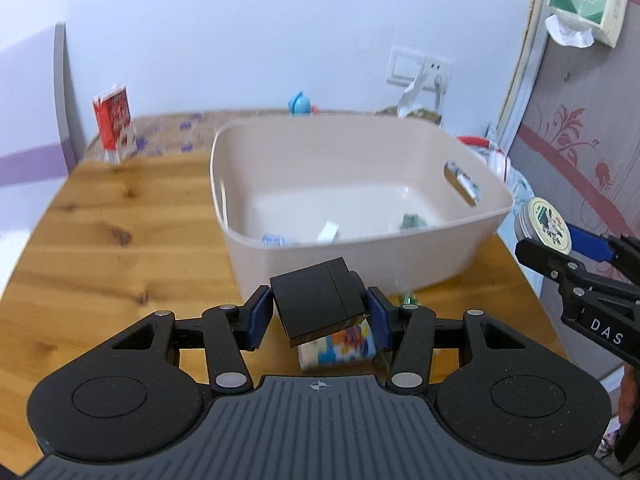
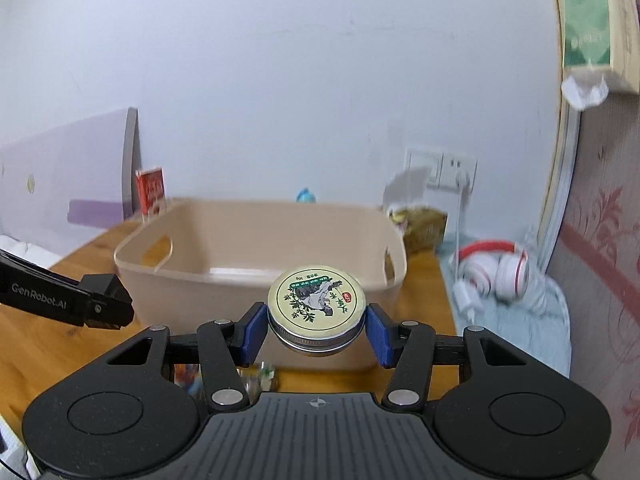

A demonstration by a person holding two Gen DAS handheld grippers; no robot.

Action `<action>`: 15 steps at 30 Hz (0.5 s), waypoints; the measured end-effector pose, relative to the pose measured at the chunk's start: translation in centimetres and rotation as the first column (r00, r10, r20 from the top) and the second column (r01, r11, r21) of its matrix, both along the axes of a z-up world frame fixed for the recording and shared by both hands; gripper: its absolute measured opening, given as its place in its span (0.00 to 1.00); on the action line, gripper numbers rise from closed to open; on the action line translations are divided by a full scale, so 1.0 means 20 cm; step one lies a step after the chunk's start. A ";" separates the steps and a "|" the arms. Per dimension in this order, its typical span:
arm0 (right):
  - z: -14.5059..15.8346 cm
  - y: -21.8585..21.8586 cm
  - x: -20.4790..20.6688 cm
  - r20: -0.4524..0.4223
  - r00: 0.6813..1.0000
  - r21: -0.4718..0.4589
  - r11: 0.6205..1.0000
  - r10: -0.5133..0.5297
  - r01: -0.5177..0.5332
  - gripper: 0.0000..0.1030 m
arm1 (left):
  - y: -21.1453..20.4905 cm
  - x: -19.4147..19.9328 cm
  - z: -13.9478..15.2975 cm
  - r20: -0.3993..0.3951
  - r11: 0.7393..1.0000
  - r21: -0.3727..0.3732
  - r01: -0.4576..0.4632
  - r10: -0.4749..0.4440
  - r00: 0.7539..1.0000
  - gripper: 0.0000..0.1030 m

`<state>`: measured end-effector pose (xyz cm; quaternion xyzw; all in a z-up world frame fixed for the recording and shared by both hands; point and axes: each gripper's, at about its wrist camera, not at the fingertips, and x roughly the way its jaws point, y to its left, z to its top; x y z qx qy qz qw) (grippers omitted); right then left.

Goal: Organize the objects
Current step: 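Carry the black box and tin over the bin and release both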

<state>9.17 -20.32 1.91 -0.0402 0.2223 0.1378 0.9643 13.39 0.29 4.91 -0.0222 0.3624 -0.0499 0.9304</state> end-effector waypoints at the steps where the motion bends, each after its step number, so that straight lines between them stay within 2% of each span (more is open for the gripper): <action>1: 0.02 0.00 0.01 0.012 1.000 -0.006 1.000 -0.001 0.001 0.49 | 0.00 0.01 0.02 0.012 1.000 0.005 0.001 -0.002 1.000 0.50; 8: 0.10 0.03 0.11 0.064 0.998 -0.014 1.000 -0.008 0.009 0.49 | -0.02 0.13 0.11 0.069 0.999 0.036 0.011 -0.014 0.998 0.50; 15: 0.11 0.06 0.27 0.071 0.997 -0.020 1.000 -0.017 0.019 0.49 | -0.04 0.36 0.08 0.056 0.998 0.061 -0.004 0.001 0.998 0.50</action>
